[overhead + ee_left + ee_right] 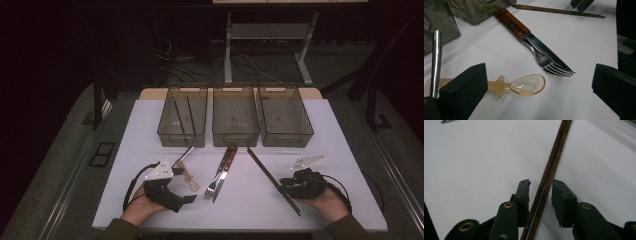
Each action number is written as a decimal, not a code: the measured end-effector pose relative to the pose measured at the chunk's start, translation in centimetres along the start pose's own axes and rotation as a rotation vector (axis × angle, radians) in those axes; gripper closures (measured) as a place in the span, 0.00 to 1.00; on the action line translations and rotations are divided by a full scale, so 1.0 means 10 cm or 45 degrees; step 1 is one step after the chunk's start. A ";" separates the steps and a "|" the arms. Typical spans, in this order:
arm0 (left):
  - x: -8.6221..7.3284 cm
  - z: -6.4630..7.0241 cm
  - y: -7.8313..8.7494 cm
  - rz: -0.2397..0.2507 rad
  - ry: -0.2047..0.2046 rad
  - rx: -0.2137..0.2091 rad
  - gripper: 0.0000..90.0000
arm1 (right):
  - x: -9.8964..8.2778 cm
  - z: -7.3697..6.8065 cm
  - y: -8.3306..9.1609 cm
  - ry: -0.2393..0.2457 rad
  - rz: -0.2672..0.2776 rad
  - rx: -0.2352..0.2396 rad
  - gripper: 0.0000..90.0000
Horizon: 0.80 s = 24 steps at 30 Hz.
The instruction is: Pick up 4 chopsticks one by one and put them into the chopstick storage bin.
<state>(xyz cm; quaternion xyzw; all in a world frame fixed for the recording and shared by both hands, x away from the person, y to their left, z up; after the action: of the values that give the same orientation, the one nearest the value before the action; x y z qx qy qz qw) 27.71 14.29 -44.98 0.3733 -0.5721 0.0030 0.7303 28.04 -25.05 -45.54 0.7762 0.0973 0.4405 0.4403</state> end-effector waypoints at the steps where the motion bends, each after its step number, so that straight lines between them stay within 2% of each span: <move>1: 0.00 0.00 0.00 0.000 -0.001 0.000 0.00 | -0.01 -0.01 -0.01 0.008 -0.009 -0.002 0.75; 7: 0.00 0.00 0.00 -0.003 -0.001 0.000 0.00 | -0.06 -0.03 -0.04 0.002 -0.057 -0.028 0.80; 12: 0.00 0.00 0.00 -0.004 -0.003 0.000 0.00 | -0.07 -0.04 -0.04 0.021 -0.065 -0.051 0.85; 17: 0.00 0.00 0.00 -0.003 -0.002 -0.001 0.00 | -0.07 -0.04 -0.04 0.034 -0.071 -0.059 0.85; 24: 0.00 0.00 0.00 -0.004 -0.005 -0.002 0.00 | -0.09 0.04 0.01 0.043 -0.081 -0.091 0.86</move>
<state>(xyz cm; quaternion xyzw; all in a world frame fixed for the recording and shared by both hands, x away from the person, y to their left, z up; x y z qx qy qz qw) 27.66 14.31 -44.94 0.3738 -0.5729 0.0006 0.7294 27.83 -25.83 -46.08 0.7490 0.1133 0.4425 0.4800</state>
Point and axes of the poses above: each handheld gripper's, and its own axes: y roughly backward along the jaws, x roughly out of its top, z roughly to its right, the point moved 3 cm from there along -y, roughly forward along the jaws, and after that the axes turned 7 degrees about x, right-handed, at the moved point
